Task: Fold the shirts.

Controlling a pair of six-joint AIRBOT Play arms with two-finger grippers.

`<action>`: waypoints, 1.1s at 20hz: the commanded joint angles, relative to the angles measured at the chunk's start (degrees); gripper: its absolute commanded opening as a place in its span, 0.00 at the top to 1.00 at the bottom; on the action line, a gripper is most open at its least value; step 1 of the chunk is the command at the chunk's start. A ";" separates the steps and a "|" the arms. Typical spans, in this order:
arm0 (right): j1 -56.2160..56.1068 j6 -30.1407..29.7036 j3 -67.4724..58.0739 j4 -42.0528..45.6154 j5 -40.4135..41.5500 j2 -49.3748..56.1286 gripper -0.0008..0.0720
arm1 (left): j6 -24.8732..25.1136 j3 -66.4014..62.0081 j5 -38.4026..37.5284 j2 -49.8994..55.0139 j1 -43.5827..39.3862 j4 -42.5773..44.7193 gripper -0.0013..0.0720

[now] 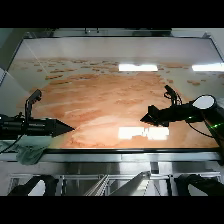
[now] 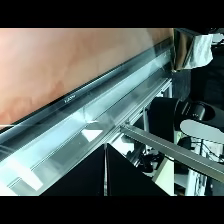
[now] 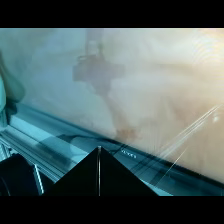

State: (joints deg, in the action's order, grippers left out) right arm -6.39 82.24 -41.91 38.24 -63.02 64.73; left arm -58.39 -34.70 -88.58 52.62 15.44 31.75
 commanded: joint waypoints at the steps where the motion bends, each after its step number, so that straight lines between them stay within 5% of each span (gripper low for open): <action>1: -0.07 0.04 0.02 -0.13 0.04 -0.04 0.96 | 0.04 0.02 1.46 -0.04 0.07 0.04 0.96; 5: -0.09 0.04 0.02 -0.13 0.04 -0.02 0.96 | -2.47 -3.28 2.86 -0.04 4.35 2.47 0.98; 9: -0.07 0.04 0.02 -0.13 0.02 -0.04 0.97 | -8.31 -14.67 6.56 -0.04 22.21 14.93 0.94; 10: -0.07 0.04 0.02 -0.13 0.02 -0.02 0.96 | -10.82 -16.55 7.56 -0.02 27.56 17.42 0.59; 11: -0.07 0.04 0.02 -0.13 0.04 -0.02 0.97 | -12.48 -17.62 7.80 0.00 32.39 18.67 0.51; 14: -0.09 -3.63 0.02 0.55 0.04 0.00 0.97 | -12.63 -18.34 7.54 1.51 41.18 20.04 0.51; 17: -0.09 -3.61 0.02 0.46 0.04 0.00 0.96 | -15.74 -16.94 3.63 5.51 41.62 29.46 0.51; 18: -0.09 -3.61 0.02 0.48 0.07 0.00 0.96 | -17.16 -16.26 2.05 7.17 41.62 33.44 0.38; 19: -0.09 -3.61 0.02 0.48 0.04 0.00 0.96 | -19.06 -15.78 1.46 8.87 41.62 38.38 0.00; 22: -0.09 -3.61 0.02 -0.15 0.15 0.02 0.97 | -24.06 -16.39 -2.38 14.75 41.59 46.60 0.00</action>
State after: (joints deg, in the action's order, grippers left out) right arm -6.42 78.78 -41.91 38.68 -62.96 64.73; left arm -77.69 -50.89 -87.20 62.52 56.42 68.40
